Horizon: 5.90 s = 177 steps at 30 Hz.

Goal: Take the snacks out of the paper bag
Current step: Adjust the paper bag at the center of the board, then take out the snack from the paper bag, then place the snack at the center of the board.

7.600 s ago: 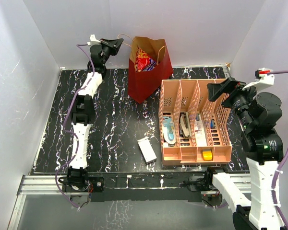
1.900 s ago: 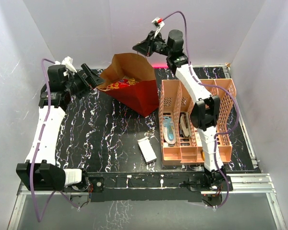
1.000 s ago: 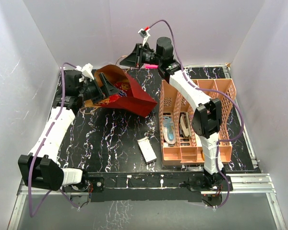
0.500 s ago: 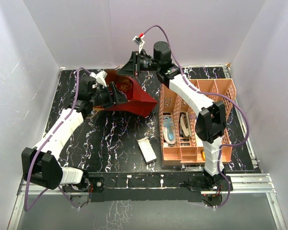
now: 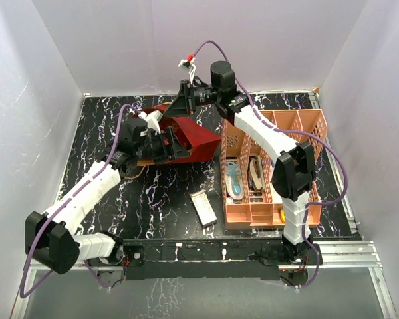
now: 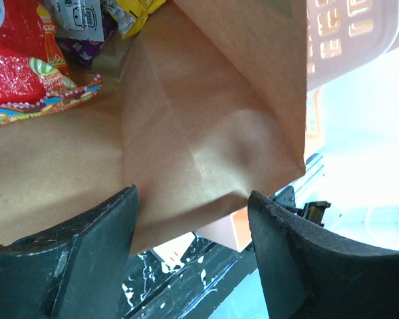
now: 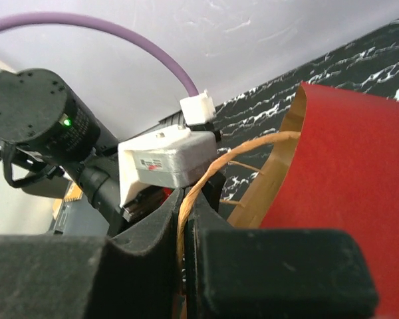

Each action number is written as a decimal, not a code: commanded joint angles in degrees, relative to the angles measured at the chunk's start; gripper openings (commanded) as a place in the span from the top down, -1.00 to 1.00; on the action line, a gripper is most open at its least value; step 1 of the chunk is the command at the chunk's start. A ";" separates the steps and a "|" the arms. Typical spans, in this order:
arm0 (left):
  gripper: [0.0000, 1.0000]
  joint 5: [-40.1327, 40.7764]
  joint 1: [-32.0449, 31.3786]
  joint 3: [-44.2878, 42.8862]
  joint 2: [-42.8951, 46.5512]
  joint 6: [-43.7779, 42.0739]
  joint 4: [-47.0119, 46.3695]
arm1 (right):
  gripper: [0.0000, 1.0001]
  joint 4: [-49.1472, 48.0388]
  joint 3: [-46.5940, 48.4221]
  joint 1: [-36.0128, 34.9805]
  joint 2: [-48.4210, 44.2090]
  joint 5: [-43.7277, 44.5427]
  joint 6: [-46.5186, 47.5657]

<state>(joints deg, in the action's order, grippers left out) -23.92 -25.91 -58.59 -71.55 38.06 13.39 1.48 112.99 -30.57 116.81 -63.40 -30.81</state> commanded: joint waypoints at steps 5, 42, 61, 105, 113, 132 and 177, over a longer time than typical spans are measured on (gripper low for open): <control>-0.56 11.41 -1.64 -2.53 8.97 -8.30 10.05 | 0.85 0.80 -6.92 -1.94 -9.15 3.51 4.96; -0.66 39.72 4.16 2.96 -12.91 -16.51 -21.81 | 0.85 2.64 -7.05 -3.40 -12.45 23.20 4.99; -0.20 31.54 4.73 1.31 -22.60 -13.17 -25.56 | 0.85 4.06 -5.23 -2.80 -11.35 25.41 6.22; 1.00 26.77 4.73 -11.95 2.44 -12.94 2.69 | 0.85 5.78 -12.06 -2.37 -15.64 42.26 11.03; 1.00 28.02 4.69 -20.05 5.94 -14.25 10.33 | 0.85 3.35 -12.71 1.63 -14.53 46.61 10.68; 1.00 38.63 4.73 -47.83 5.97 -20.11 22.99 | 0.85 0.20 -13.17 11.14 -10.91 42.21 9.65; 1.00 39.70 4.65 23.39 34.71 -9.57 -0.71 | 0.85 -0.38 -7.46 17.14 -7.33 24.34 9.69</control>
<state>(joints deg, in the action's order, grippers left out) 18.46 -21.17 -35.55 -39.27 23.38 21.41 5.63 101.30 -13.74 108.64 -34.26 -21.08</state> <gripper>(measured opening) 0.007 0.078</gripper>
